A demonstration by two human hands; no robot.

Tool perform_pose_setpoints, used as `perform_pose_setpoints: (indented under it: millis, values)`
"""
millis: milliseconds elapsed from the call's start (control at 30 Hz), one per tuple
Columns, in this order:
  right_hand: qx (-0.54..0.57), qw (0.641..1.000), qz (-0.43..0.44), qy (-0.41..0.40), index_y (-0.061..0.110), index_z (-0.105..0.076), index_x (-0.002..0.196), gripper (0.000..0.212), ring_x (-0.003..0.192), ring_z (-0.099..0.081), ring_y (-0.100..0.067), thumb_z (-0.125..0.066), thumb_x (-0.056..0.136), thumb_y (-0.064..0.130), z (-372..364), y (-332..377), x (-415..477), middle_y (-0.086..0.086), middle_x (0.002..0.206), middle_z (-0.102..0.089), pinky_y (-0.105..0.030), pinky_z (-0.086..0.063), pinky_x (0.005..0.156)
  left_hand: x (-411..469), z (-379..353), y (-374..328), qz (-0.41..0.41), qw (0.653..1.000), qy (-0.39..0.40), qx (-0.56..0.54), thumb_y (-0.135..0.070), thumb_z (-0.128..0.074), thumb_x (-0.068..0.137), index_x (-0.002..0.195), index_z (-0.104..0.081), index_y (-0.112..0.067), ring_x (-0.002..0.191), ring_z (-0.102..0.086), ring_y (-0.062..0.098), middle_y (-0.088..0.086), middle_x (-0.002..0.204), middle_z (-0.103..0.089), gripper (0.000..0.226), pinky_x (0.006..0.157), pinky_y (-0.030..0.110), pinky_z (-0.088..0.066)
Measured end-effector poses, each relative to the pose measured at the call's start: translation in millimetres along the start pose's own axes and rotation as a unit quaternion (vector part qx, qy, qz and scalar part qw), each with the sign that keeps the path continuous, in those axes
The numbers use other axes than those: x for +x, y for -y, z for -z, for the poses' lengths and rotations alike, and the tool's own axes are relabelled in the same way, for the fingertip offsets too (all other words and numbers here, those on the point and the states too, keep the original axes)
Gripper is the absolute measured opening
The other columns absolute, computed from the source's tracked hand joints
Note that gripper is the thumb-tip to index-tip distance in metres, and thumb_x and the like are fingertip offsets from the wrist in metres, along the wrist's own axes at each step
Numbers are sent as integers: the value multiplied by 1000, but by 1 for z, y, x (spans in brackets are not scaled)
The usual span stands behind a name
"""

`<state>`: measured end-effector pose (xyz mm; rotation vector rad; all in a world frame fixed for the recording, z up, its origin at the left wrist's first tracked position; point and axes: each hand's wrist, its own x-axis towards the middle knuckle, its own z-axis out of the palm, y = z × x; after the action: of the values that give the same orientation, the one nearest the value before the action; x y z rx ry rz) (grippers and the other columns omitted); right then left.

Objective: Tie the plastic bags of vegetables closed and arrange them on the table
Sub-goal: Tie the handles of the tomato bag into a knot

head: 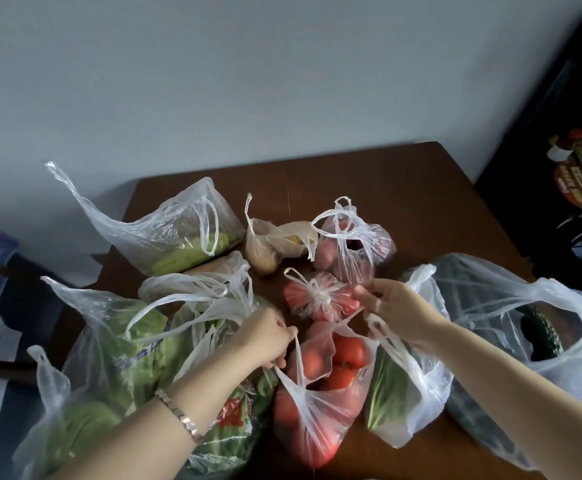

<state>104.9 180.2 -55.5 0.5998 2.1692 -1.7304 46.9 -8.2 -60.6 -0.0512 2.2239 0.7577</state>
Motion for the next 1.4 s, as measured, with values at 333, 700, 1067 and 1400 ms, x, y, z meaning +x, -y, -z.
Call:
perform_pose_setpoints:
  millis: [333, 700, 1067, 1400]
  values:
    - [69, 982, -41, -170, 5, -59, 85, 12, 24, -37, -8, -54, 91, 14, 49, -4, -15, -5, 45, -43, -23, -40, 41, -5, 12, -9, 88, 913, -76, -390, -4, -46, 85, 59, -41, -9, 24, -28, 8, -6, 27, -27, 27, 44, 30, -52]
    - [-89, 985, -47, -136, 16, -58, 80, 11, 30, -43, -7, -54, 89, 11, 30, -10, -17, 5, 32, -48, -28, -43, 49, -20, 5, -35, -58, 964, -127, -226, -10, -56, 79, 59, -59, -7, 30, -43, 10, 4, 50, -54, 20, 45, 22, -40]
    - [-376, 920, -52, -94, 11, -50, 65, 31, 55, -42, -12, -49, 90, 28, 26, 13, -24, -1, 63, -47, -24, -37, 51, -22, 0, -43, -142, 980, -71, -119, -22, -60, 80, 63, -55, -7, 60, -43, 15, 6, 61, -47, 23, 56, 18, -34]
    - [15, 985, 112, -131, -1, -56, 78, 21, 67, -57, -5, -65, 83, 18, 13, -8, -19, 2, 73, -60, -10, -42, 57, -8, -52, -20, -277, 937, -54, -206, -8, -52, 92, 112, -62, -16, 97, -61, -5, -10, 106, -65, 23, 89, 6, -44]
